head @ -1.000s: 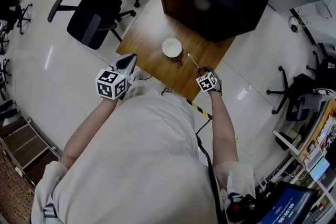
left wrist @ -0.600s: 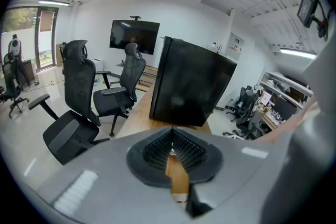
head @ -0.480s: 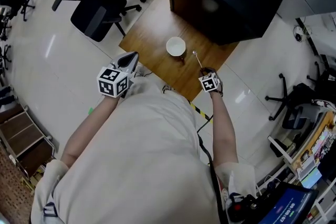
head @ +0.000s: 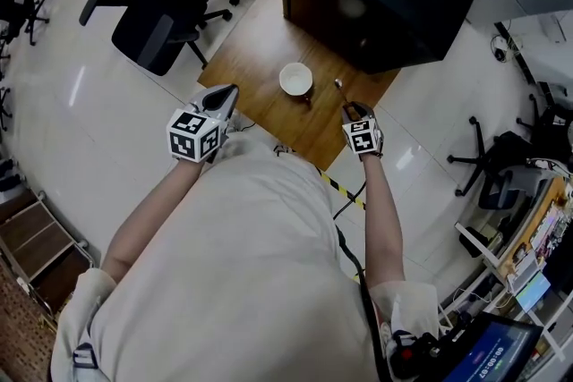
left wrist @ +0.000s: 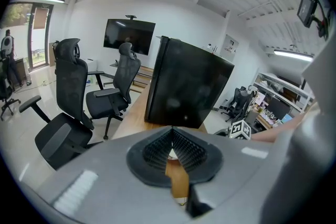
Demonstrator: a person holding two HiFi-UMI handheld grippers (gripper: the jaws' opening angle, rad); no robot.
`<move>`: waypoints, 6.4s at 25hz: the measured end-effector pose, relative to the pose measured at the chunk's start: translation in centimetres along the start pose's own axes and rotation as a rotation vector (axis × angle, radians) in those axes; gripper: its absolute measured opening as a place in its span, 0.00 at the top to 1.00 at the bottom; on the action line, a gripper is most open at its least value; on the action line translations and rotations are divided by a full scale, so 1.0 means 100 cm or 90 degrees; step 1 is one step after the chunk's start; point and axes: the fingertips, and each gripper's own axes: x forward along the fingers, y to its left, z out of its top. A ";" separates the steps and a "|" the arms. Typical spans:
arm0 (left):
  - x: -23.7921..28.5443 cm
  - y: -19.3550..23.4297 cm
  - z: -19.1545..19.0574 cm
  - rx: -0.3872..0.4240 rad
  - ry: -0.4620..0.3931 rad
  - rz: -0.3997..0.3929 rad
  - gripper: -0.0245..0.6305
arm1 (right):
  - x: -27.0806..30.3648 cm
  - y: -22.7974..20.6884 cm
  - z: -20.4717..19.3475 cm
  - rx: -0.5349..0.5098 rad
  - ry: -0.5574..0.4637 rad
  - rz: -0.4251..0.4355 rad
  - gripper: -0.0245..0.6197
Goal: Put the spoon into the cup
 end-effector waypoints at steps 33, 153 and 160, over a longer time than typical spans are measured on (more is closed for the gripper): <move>-0.011 0.044 0.007 0.020 -0.006 -0.046 0.96 | -0.016 0.092 0.116 0.024 -0.097 0.024 0.76; -0.202 0.051 -0.188 0.030 0.018 -0.158 0.96 | -0.238 0.367 0.033 0.369 -0.440 -0.134 0.85; -0.225 0.059 -0.207 0.009 0.002 -0.116 0.96 | -0.249 0.373 0.010 0.417 -0.471 -0.077 0.86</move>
